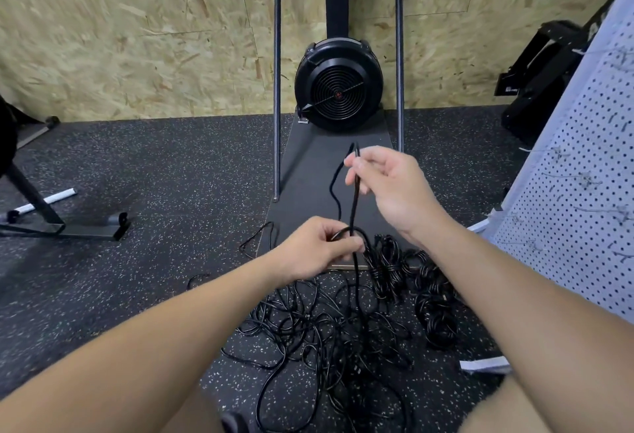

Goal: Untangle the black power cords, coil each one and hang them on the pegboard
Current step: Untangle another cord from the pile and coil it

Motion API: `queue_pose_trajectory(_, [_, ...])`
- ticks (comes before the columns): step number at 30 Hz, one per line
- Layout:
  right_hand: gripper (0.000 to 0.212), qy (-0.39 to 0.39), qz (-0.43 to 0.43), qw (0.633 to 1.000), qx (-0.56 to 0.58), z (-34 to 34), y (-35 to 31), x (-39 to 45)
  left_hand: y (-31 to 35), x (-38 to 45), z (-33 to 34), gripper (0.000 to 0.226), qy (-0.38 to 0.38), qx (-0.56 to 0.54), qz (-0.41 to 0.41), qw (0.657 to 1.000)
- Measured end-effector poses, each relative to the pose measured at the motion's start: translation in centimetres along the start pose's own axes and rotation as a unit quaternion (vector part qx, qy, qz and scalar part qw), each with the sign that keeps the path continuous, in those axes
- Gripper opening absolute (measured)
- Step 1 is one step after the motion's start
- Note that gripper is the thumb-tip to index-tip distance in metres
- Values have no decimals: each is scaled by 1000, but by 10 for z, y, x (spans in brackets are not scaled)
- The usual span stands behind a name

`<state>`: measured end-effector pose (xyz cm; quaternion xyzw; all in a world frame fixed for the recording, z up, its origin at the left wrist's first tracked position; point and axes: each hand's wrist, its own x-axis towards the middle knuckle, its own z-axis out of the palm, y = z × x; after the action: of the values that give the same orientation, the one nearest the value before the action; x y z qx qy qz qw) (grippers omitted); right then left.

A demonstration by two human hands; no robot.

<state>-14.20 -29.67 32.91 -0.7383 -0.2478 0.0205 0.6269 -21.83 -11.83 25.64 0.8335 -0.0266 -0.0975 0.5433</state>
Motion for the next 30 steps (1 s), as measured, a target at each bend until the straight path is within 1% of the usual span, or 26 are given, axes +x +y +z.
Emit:
queue_pose_trajectory(2, [17, 23, 25, 998, 48, 0, 4, 6, 2, 3, -1, 22, 56, -1, 7, 998])
queue_pose_trajectory(3, [18, 30, 42, 998, 41, -2, 6, 7, 3, 5, -3, 22, 80, -10, 16, 997])
queue_pose_trajectory(4, [16, 31, 59, 998, -8, -4, 9, 7, 4, 8, -6, 23, 105, -25, 20, 994])
queue_pose_trajectory(5, [13, 15, 74, 994, -85, -7, 14, 6, 8, 9, -11, 25, 132, -35, 24, 990])
queue_pose_trajectory(6, [12, -26, 92, 983, -158, -10, 19, 2, 12, 11, -16, 27, 156, -41, 25, 987])
queue_pose_trajectory(7, [13, -85, 110, 968, -211, -10, 26, -3, 15, 13, -20, 29, 174, -49, 26, 983])
queue_pose_trajectory(9, [11, -193, 133, 941, -246, -3, 39, -13, 22, 16, -27, 31, 182, -89, 31, 979])
queue_pose_trajectory(11, [5, -233, 136, 923, -274, 7, 56, -19, 27, 18, -31, 32, 170, -135, 43, 975])
queue_pose_trajectory(13, [20, -270, 158, 916, -251, 16, 73, -20, 30, 19, -30, 32, 164, -148, 53, 974])
queue_pose_trajectory(14, [22, -296, 179, 909, -231, 21, 80, -22, 31, 20, -29, 33, 163, -152, 57, 973])
queue_pose_trajectory(17, [12, -350, 182, 883, -252, 26, 96, -25, 29, 24, -28, 33, 167, -162, 61, 971])
queue_pose_trajectory(19, [11, -356, 183, 880, -255, 27, 101, -27, 25, 25, -29, 33, 171, -161, 59, 970])
queue_pose_trajectory(22, [23, -348, 188, 885, -246, 27, 100, -26, 22, 25, -30, 33, 184, -177, 57, 965])
queue_pose_trajectory(24, [23, -333, 179, 894, -241, 26, 95, -24, 21, 25, -30, 27, 183, -214, 51, 958])
queue_pose_trajectory(26, [21, -300, 172, 911, -226, 25, 88, -20, 18, 24, -27, 20, 172, -228, 29, 958])
queue_pose_trajectory(28, [25, -245, 157, 932, -218, 22, 76, -14, 10, 22, -23, 23, 166, -186, -2, 968])
queue_pose_trajectory(30, [30, -183, 127, 954, -202, 19, 58, -10, 1, 18, -19, 16, 160, -127, -20, 979])
